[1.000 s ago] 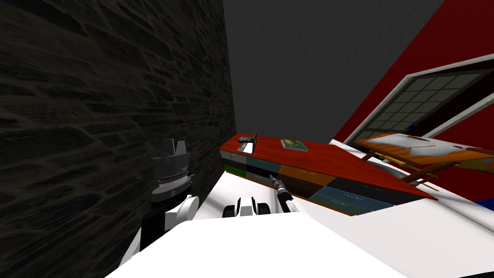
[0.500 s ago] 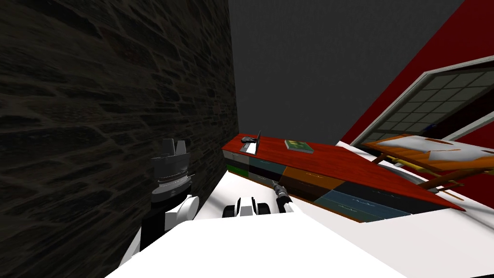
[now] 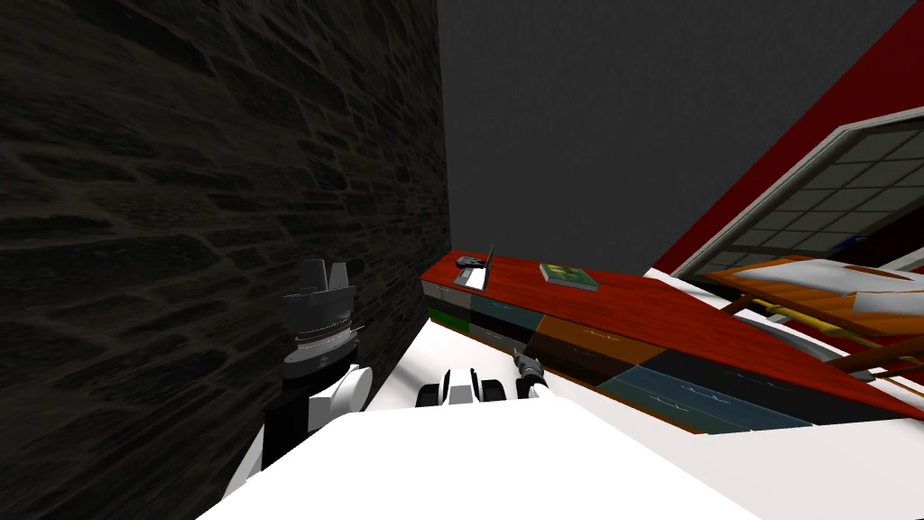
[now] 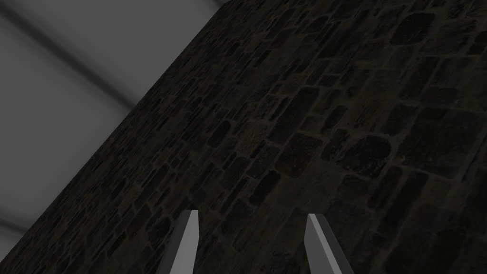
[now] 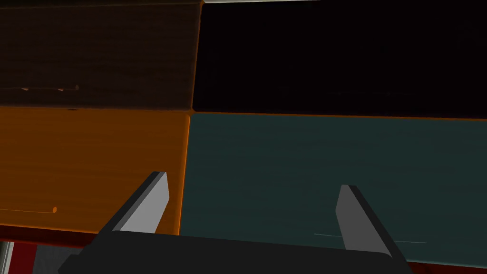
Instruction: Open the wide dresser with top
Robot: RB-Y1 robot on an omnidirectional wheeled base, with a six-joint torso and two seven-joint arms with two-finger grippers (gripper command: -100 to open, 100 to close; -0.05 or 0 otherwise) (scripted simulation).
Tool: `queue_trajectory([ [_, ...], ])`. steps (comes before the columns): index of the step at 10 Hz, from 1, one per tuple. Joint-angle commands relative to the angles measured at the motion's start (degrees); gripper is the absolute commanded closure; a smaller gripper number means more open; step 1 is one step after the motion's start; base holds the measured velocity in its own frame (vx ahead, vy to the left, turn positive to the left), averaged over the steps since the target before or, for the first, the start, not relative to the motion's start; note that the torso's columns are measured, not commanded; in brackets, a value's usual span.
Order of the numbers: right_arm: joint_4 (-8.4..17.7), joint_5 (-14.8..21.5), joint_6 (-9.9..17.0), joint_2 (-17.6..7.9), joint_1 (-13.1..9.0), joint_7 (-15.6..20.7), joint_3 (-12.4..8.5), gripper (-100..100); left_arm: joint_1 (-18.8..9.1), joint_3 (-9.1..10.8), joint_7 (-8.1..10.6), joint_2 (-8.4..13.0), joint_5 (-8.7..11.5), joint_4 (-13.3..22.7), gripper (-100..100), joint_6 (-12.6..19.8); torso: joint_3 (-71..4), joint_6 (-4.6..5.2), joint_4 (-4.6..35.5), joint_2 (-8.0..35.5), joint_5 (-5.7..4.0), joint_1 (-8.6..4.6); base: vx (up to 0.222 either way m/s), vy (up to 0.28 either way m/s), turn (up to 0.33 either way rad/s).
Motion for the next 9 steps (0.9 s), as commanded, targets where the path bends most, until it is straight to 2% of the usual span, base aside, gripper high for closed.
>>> queue_trajectory([
  [1, 3.4, 3.3, 3.9, 0.0, -0.6, -0.1, 1.2, -100, 0.0, 0.0, 0.0, 0.0, 0.0, 0.0, 0, 0.0, 0.0, 0.0, 0.0, 0.1, -0.02, -0.06, 0.028, 0.042, 0.115],
  [4, 7.2, 7.2, 8.8, 0.1, -1.4, -0.3, 2.2, -100, 0.0, 0.0, 0.0, 0.0, 0.0, 0.0, 0, 0.0, 0.0, -0.03, 0.0, -0.1, -0.01, 0.0, 0.044, 0.036, 0.083],
  [5, 7.9, 7.6, 8.8, 0.1, -1.4, -0.3, 2.2, -100, 0.0, 0.0, 0.0, 0.0, 0.0, 0.0, 0, 0.0, 0.0, 0.0, 0.0, 0.0, -0.02, -0.05, 0.023, 0.016, -0.012],
  [6, 9.9, 9.7, 11.3, 0.1, -2.2, -0.5, 3.2, -100, 0.0, 0.0, 0.0, 0.0, 0.0, 0.0, 0, 0.0, 0.0, 0.0, 0.0, 0.1, -0.03, -0.08, 0.036, 0.028, 0.13],
  [7, 11.5, 10.9, 12.3, 0.1, -2.2, -0.5, 3.2, -100, 0.0, 0.0, 0.0, 0.0, 0.0, 0.0, 0, 0.0, 0.0, -0.05, 0.0, 0.0, -0.02, 0.0, 0.042, 0.026, 0.07],
  [8, 13.8, 13.1, 14.2, 0.1, -3.1, -0.6, 4.2, -100, 0.0, 0.0, 0.0, 0.0, 0.0, 0.0, 0, 0.0, 0.0, 0.0, 0.0, 0.0, -0.01, 0.0, 0.051, 0.045, 0.128],
  [9, 14.9, 14.0, 15.6, 0.1, -3.1, -0.6, 4.2, -100, 0.0, 0.0, 0.0, 0.0, 0.0, 0.0, 0, 0.0, 0.0, -0.03, 0.0, 0.0, 0.0, 0.06, 0.047, 0.035, 0.065],
])
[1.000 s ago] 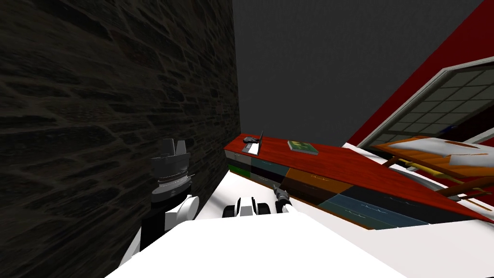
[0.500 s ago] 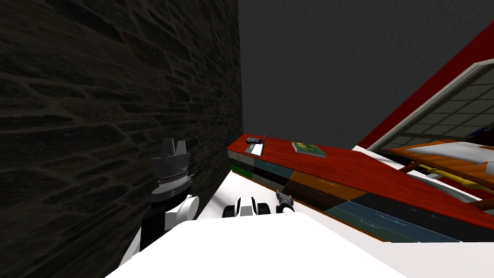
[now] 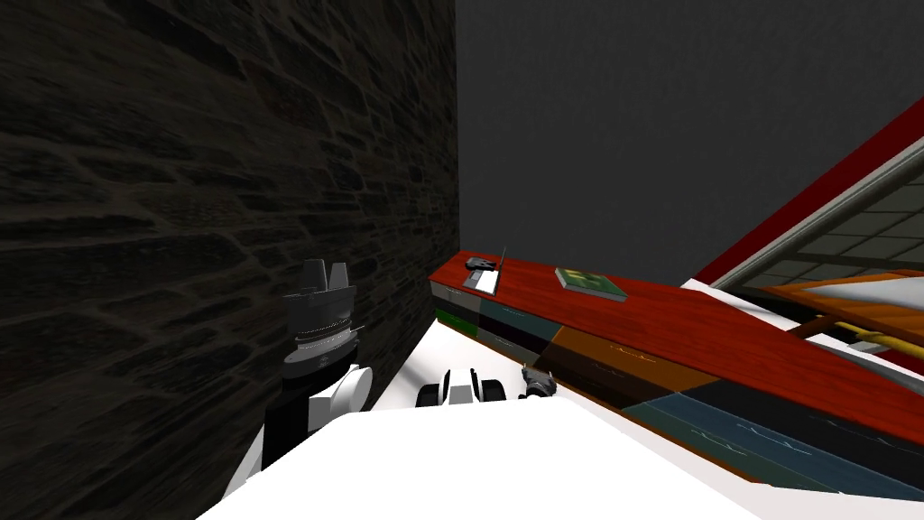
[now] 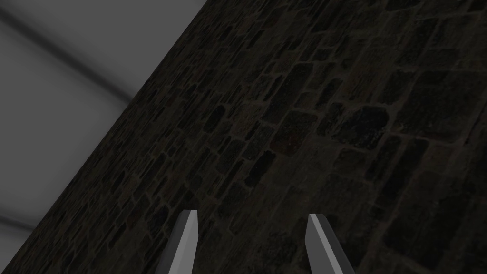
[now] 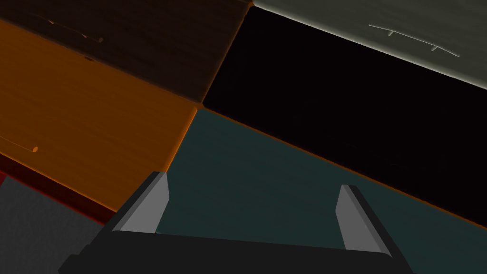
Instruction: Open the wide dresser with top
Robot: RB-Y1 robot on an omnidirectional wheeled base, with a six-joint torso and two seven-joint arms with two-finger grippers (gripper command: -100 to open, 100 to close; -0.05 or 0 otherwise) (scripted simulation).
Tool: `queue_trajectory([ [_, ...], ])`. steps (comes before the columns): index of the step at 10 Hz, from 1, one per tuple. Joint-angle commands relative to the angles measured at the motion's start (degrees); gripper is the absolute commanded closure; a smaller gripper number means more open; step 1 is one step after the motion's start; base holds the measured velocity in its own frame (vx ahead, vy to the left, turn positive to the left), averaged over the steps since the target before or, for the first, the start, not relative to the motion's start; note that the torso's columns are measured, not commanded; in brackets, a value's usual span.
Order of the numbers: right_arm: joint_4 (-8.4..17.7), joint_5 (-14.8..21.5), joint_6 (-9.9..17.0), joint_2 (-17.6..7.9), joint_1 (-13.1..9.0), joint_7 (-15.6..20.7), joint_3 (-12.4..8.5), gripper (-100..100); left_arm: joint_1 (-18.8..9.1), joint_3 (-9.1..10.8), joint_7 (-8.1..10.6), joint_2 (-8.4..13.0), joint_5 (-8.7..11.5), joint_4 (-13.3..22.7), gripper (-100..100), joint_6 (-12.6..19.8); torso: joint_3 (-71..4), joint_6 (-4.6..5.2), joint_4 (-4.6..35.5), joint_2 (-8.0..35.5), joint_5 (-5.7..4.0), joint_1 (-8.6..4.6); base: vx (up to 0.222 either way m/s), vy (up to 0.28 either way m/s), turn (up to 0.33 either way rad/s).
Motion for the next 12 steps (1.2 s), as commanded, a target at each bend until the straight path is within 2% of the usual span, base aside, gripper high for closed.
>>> queue_trajectory([
  [1, 3.5, 3.6, 4.4, -0.1, -1.0, 0.3, 1.4, -100, 0.0, 0.0, 0.0, 0.0, 0.0, 0.0, 0, 0.0, 0.0, 0.03, 0.0, 0.0, 0.0, -0.07, 0.073, 0.022, 0.113],
  [2, 5.0, 4.9, 5.9, -0.1, -1.0, 0.3, 1.4, -100, 0.0, 0.0, 0.0, 0.0, 0.0, 0.0, 0, 0.0, 0.0, 0.0, 0.0, 0.0, -0.03, -0.12, 0.057, 0.012, 0.067],
  [3, 5.4, 4.9, 5.9, -0.1, -1.0, 0.3, 1.4, -100, 0.0, 0.01, 0.0, 0.0, 0.0, 0.0, 0, 0.0, 0.0, 0.03, 0.0, 0.0, -0.03, -0.14, 0.017, 0.003, -0.002],
  [4, 7.8, 7.6, 8.5, -0.1, -1.9, 0.2, 2.4, -100, 0.0, 0.01, 0.0, 0.0, 0.0, 0.0, 0, 0.0, 0.1, 0.03, 0.0, 0.2, -0.03, -0.13, 0.035, 0.018, 0.141],
  [5, 8.7, 7.8, 9.1, -0.1, -1.9, 0.2, 2.4, -100, 0.0, 0.0, 0.0, 0.0, 0.0, 0.0, 0, 0.0, 0.1, -0.01, 0.0, 0.1, -0.01, -0.04, 0.045, 0.016, 0.075],
  [6, 10.6, 10.2, 11.2, -0.2, -2.7, 0.1, 3.3, -100, 0.0, 0.01, 0.0, 0.0, 0.0, 0.0, 0, 0.0, 0.0, 0.03, 0.0, 0.0, 0.0, -0.05, 0.069, 0.018, 0.091],
  [9, 15.0, 13.1, 14.9, -0.3, -3.5, 0.1, 4.2, -100, 0.0, 0.0, 0.0, 0.0, 0.0, 0.0, 0, 0.0, 0.0, 0.0, 0.0, 0.0, -0.02, -0.09, 0.058, 0.008, 0.096],
  [10, 17.3, 15.5, 17.0, -0.4, -4.3, 0.1, 5.0, -100, 0.0, 0.01, 0.0, 0.0, 0.0, 0.0, 0, 0.0, 0.0, 0.03, 0.0, 0.1, -0.02, -0.1, 0.066, 0.005, 0.133],
  [11, 17.9, 15.5, 17.6, -0.4, -4.3, 0.1, 5.0, -100, 0.0, 0.0, 0.0, 0.0, 0.0, 0.0, 0, 0.0, 0.0, 0.0, 0.0, 0.0, -0.02, -0.08, 0.056, 0.0, 0.056],
  [12, 20.7, 17.8, 19.8, -0.6, -5.1, 0.1, 5.8, -100, 0.0, 0.01, 0.0, 0.0, 0.0, 0.0, 0, 0.0, 0.0, 0.03, 0.0, 0.1, -0.02, -0.08, 0.062, -0.004, 0.101],
])
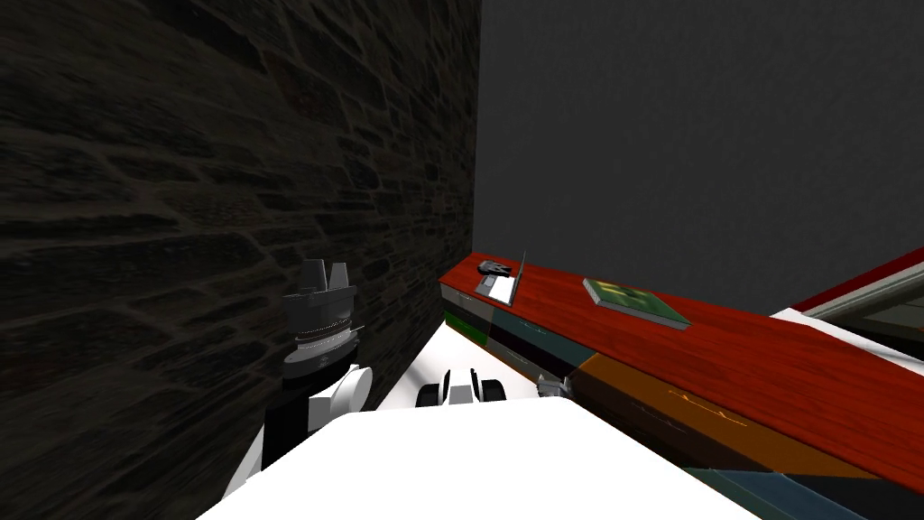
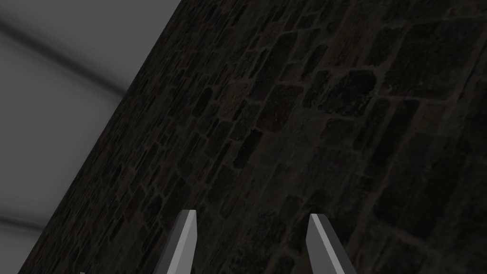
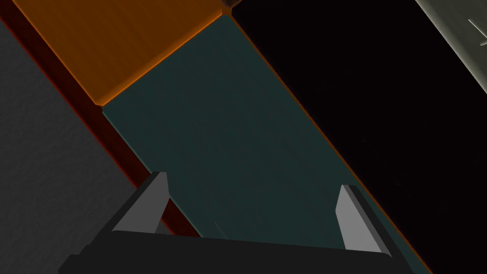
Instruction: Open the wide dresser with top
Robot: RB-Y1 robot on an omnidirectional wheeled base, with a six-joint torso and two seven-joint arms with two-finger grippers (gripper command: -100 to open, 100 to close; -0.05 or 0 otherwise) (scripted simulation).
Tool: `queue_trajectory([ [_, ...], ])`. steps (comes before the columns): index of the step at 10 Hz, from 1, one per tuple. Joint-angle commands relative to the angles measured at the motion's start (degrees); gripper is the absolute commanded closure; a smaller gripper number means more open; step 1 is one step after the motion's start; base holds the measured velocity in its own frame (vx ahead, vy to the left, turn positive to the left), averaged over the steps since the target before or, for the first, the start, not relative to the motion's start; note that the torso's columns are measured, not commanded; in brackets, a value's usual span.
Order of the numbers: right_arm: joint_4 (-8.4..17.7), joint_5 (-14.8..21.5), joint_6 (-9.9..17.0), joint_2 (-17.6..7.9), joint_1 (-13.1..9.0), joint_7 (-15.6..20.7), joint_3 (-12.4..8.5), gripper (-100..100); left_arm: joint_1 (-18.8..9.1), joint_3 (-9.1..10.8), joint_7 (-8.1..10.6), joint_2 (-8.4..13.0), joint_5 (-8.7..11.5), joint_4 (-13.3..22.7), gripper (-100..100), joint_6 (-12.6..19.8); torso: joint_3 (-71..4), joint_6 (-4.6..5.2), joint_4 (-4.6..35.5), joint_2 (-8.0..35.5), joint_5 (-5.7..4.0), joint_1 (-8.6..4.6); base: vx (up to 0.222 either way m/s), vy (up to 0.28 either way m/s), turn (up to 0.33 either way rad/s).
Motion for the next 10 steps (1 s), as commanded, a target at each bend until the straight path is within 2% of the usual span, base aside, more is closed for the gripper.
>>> queue_trajectory([
  [1, 2.4, 2.5, 3.3, -0.2, -0.3, 0.7, 0.8, -100, 0.0, 0.0, 0.0, 0.0, 0.0, 0.0, 0, 0.0, 0.0, -0.03, 0.0, 0.0, 0.0, 0.0, 0.056, -0.001, 0.067],
  [2, 5.0, 4.6, 5.6, -0.4, -1.1, 0.7, 1.6, -100, 0.0, 0.0, 0.0, 0.0, 0.0, 0.0, 0, 0.0, 0.0, -0.01, 0.0, 0.0, 0.0, 0.01, 0.057, 0.004, 0.122],
  [3, 5.0, 4.6, 5.7, -0.4, -1.1, 0.7, 1.6, -100, 0.0, 0.0, 0.0, 0.0, 0.0, 0.0, 0, 0.0, 0.0, -0.03, 0.0, 0.0, 0.01, 0.03, 0.049, -0.001, 0.06],
  [5, 9.8, 8.2, 9.5, -0.7, -2.5, 0.7, 3.0, -100, 0.0, 0.0, 0.0, 0.0, 0.0, 0.0, 0, 0.0, 0.0, -0.03, 0.0, -0.1, 0.0, -0.01, 0.075, -0.003, 0.141],
  [6, 9.8, 8.2, 9.9, -0.7, -2.5, 0.7, 3.0, -100, 0.0, 0.0, 0.0, 0.0, 0.0, 0.0, 0, 0.0, -0.1, -0.02, 0.0, -0.1, 0.0, 0.01, 0.066, -0.004, 0.06],
  [10, 16.7, 13.5, 16.2, -1.4, -4.7, 0.9, 5.1, -100, 0.0, 0.0, 0.0, 0.0, 0.0, 0.0, 0, 0.0, 0.0, -0.01, 0.0, -0.1, -0.01, -0.04, 0.074, -0.023, 0.123],
])
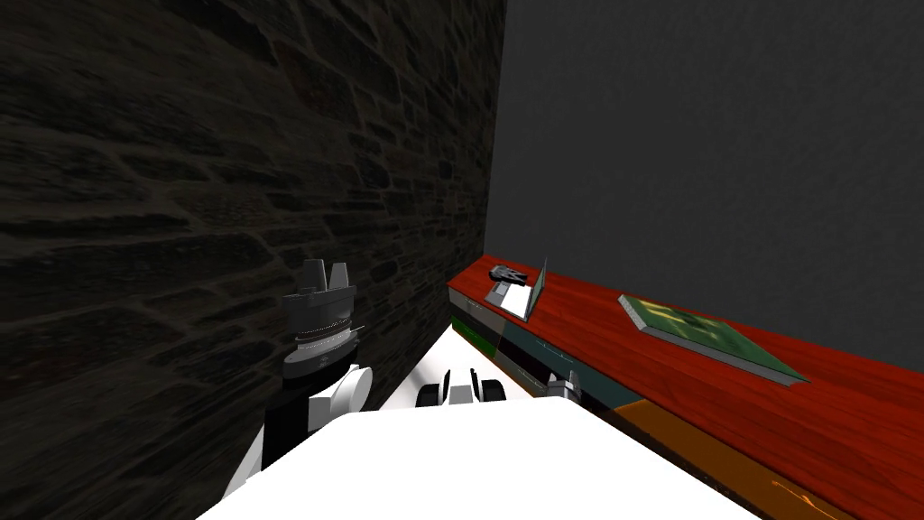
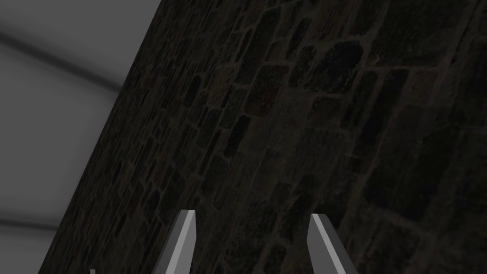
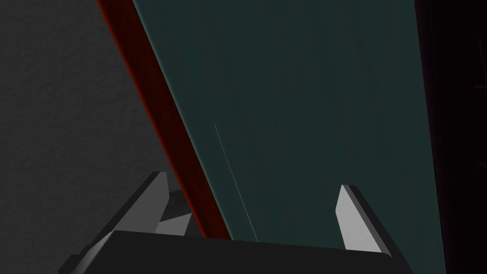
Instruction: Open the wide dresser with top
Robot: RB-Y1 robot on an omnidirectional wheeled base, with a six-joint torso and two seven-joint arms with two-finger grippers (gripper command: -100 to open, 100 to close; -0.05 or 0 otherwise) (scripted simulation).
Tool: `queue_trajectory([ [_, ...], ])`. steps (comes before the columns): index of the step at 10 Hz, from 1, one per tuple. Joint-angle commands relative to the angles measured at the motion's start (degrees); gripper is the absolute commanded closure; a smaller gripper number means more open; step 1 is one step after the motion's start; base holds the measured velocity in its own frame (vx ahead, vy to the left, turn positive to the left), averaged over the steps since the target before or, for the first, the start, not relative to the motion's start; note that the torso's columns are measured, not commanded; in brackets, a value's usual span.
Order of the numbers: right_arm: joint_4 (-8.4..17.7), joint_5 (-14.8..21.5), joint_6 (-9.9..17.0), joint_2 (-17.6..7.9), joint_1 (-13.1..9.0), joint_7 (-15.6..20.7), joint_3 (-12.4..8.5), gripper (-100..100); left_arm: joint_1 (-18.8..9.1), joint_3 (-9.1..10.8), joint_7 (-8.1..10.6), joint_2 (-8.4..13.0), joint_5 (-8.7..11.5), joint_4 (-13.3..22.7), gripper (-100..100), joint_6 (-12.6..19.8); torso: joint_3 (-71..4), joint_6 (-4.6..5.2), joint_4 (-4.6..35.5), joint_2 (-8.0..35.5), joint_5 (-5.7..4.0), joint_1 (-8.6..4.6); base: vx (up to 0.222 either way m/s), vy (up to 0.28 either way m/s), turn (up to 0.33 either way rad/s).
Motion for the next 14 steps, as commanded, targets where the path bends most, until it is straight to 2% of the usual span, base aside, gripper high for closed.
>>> queue_trajectory([
  [1, 2.7, 1.9, 2.5, -0.2, -0.9, 0.0, 0.8, -100, 0.0, 0.0, 0.0, 0.0, 0.0, 0.0, 0, 0.0, 0.0, 0.0, 0.0, 0.0, 0.01, 0.05, 0.052, -0.013, 0.033],
  [3, 5.4, 3.9, 4.9, -0.6, -1.8, 0.2, 1.6, -100, 0.0, 0.0, 0.0, 0.0, 0.0, 0.0, 0, 0.0, 0.1, -0.01, 0.0, 0.1, 0.03, 0.09, 0.048, -0.017, 0.096],
  [5, 6.0, 4.3, 5.5, -0.6, -2.1, 0.2, 1.9, -100, 0.0, 0.0, 0.0, 0.0, 0.0, 0.0, 0, 0.0, 0.0, 0.01, 0.0, 0.0, 0.0, 0.02, 0.039, -0.024, 0.041],
  [6, 5.2, 4.0, 5.0, -0.7, -1.8, 0.5, 1.7, -100, 0.0, 0.0, 0.0, 0.0, 0.0, 0.0, 0, 0.0, 0.0, 0.0, 0.0, 0.1, 0.01, 0.05, 0.015, -0.01, 0.008],
  [7, 4.9, 2.9, 3.4, -2.2, -2.9, 0.8, 1.4, -100, 0.0, 0.0, 0.0, 0.0, 0.0, 0.0, 0, 0.0, 0.1, 0.0, 0.0, 0.1, 0.02, 0.09, 0.015, -0.018, 0.052],
  [8, 4.8, 3.4, 4.3, -1.5, -2.5, 0.9, 1.5, -100, 0.0, 0.0, 0.0, 0.0, 0.0, 0.0, 0, 0.0, 0.1, -0.02, 0.0, 0.1, 0.02, 0.04, 0.0, 0.0, 0.0],
  [9, 4.8, 3.3, 4.1, -1.5, -2.5, 1.0, 1.5, 100, 0.0, 0.0, 0.0, 0.0, 0.0, 0.0, 0, 0.0, 0.0, -0.05, 0.0, 0.0, 0.01, -0.07, 0.0, 0.0, 0.0],
  [10, 4.2, 3.1, 3.3, -2.2, -2.7, 1.2, 1.5, 100, 0.0, 0.0, 0.0, 0.0, 0.0, 0.0, 0, 0.0, 0.0, -0.03, 0.0, 0.0, -0.01, -0.04, -0.083, 0.1, 0.0],
  [11, 4.0, 3.0, 3.0, -2.4, -2.8, 1.3, 1.4, 100, 0.0, -0.01, 0.0, 0.0, 0.0, 0.0, 0, 0.0, 0.1, 0.06, 0.2, 0.4, 0.4, 0.53, -0.119, 0.124, -0.032],
  [14, 3.2, 2.7, 2.0, -3.4, -3.1, 1.6, 1.4, 100, 0.0, -0.02, 0.0, 0.0, 0.0, 0.0, 0, 0.0, 0.1, 0.03, 0.3, 0.4, 0.4, 0.52, -0.133, 0.13, -0.012],
])
